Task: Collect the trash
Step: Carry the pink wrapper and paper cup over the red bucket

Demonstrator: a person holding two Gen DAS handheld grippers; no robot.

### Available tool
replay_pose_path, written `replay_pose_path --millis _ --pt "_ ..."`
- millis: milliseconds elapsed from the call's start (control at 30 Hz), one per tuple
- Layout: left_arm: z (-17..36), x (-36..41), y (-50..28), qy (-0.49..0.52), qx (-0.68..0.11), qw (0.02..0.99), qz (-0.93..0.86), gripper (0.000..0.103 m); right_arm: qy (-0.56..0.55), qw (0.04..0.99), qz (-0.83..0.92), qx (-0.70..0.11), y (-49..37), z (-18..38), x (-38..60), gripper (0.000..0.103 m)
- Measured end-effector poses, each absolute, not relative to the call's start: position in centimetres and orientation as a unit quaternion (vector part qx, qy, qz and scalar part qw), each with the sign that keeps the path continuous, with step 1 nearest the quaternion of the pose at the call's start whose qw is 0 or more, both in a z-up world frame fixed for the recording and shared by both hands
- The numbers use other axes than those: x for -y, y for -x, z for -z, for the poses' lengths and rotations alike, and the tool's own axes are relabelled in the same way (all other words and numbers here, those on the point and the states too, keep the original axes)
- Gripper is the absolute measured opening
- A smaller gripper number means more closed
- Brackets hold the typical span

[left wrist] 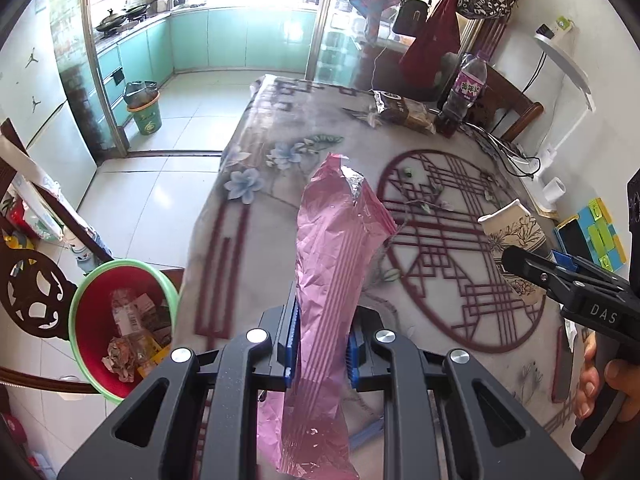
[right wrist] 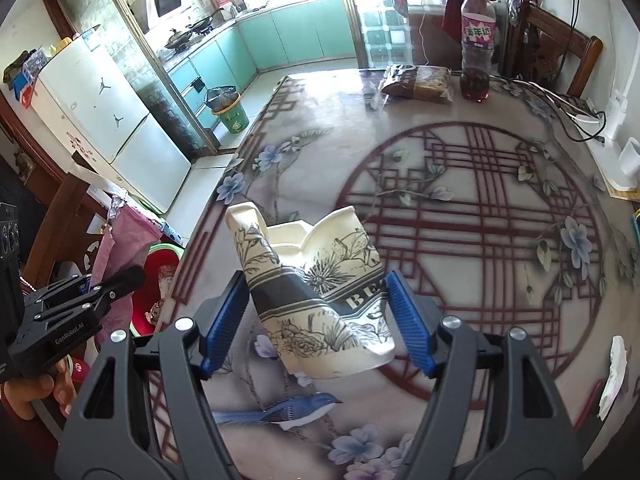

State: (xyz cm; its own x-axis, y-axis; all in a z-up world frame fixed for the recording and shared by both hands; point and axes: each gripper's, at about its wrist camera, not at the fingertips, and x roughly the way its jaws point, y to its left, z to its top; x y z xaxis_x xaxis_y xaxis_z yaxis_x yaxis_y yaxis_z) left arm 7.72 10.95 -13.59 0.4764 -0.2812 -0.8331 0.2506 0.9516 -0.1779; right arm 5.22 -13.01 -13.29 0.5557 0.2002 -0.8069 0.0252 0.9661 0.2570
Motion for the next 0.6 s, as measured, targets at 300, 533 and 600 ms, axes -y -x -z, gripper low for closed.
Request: replay_pose_path --millis 300,533,600 --pt "14.2 -18.1 -7.7 0.023 -0.48 0.859 0.178 0.017 -0.113 0.872 -0.011 -0.476 -3.8 12.5 6.1 0.069" --pt "15.1 -23.7 -8.1 0.023 -0.481 0.859 0.173 0.017 -0.12 0.87 -0.004 -0.478 -3.5 12.6 0.8 0.069" --pt "15.2 -25.2 -8.2 0.025 -0.48 0.861 0.169 0.017 -0.117 0.869 -0.011 -0.48 -3.5 12.6 -1.2 0.069"
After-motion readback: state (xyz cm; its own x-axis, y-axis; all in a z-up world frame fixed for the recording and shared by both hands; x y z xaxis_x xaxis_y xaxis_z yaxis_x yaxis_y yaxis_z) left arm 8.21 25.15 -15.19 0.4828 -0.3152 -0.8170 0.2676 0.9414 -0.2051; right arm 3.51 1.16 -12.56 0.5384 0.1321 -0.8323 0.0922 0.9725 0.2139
